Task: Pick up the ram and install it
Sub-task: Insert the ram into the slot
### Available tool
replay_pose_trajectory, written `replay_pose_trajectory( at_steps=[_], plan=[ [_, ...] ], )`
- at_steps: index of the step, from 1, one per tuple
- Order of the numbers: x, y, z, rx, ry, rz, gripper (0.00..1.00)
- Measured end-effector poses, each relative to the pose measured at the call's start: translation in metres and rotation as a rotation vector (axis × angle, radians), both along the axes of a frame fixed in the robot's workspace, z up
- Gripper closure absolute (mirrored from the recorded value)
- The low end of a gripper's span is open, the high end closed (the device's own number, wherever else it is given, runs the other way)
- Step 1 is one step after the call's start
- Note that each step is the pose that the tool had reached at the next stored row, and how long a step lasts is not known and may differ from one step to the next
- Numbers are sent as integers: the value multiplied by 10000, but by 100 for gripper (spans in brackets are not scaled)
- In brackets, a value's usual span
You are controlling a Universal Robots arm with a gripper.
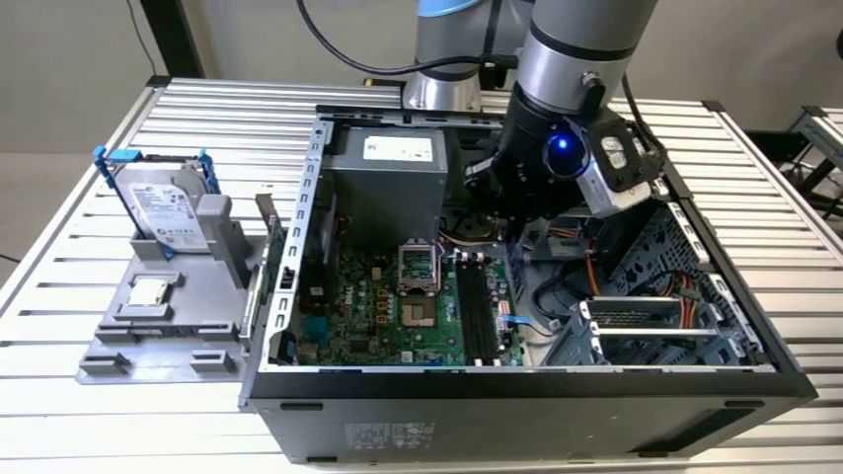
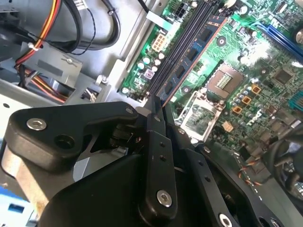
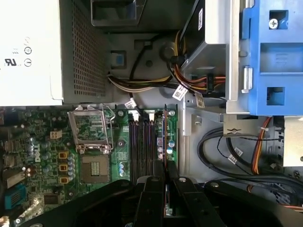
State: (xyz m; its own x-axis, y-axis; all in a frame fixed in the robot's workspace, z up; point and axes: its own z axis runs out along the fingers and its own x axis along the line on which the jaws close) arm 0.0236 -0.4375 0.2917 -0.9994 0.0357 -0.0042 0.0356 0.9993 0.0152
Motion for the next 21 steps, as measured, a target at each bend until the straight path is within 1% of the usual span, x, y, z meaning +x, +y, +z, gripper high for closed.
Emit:
replay_pose_trajectory(
  at_steps=[5,8,9,12,14,16,18,19,21],
  plan=[
    [0,-40,-90,0,-1,-7,100],
    [-2,-89,-145,-2,0,-11,100],
    [-6,-95,-164,3,-1,-22,100],
    [-13,-99,-218,-1,0,-144,100],
    [-13,-99,-251,-2,0,-157,100],
    [-14,-100,-255,-4,25,-160,100],
    [-14,-102,-259,-2,26,-160,100],
    [-14,-102,-275,0,26,-148,100],
    [-13,-113,-300,-5,50,-17,100]
  ],
)
